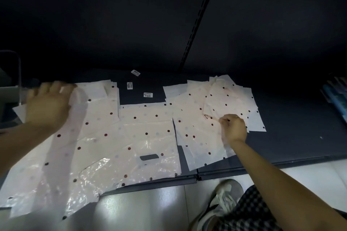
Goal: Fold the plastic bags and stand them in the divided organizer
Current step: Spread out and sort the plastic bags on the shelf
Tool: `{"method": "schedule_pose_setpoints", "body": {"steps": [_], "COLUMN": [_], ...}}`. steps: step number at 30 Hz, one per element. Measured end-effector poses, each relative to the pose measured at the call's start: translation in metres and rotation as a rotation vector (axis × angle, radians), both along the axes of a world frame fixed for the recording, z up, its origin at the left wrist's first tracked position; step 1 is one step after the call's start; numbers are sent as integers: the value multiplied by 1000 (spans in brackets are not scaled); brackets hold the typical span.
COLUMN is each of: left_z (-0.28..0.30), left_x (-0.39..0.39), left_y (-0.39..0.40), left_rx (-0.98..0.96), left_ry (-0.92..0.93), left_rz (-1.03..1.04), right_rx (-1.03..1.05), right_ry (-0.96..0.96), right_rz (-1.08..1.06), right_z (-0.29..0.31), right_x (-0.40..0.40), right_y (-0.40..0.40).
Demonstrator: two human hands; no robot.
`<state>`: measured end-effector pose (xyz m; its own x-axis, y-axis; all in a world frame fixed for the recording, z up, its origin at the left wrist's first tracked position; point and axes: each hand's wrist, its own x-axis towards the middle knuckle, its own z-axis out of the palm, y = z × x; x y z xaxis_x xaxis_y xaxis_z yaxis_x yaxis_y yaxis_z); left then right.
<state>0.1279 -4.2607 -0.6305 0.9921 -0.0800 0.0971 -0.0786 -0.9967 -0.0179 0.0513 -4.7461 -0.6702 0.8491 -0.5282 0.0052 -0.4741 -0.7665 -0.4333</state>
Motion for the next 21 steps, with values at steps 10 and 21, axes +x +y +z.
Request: {"method": "schedule_pose_setpoints", "body": {"steps": [10, 21], "left_z": [-41, -17], "left_x": [-106, -101], "left_y": [-38, 6], "left_rx": [-189, -262], "left_ry": [513, 427], "left_rz": [-321, -415], "right_rx": [436, 1493], "right_ry": [-12, 63], "right_rz": [-60, -347], "right_z": [34, 53], "right_x": [17, 39], "right_y": [76, 210]}}
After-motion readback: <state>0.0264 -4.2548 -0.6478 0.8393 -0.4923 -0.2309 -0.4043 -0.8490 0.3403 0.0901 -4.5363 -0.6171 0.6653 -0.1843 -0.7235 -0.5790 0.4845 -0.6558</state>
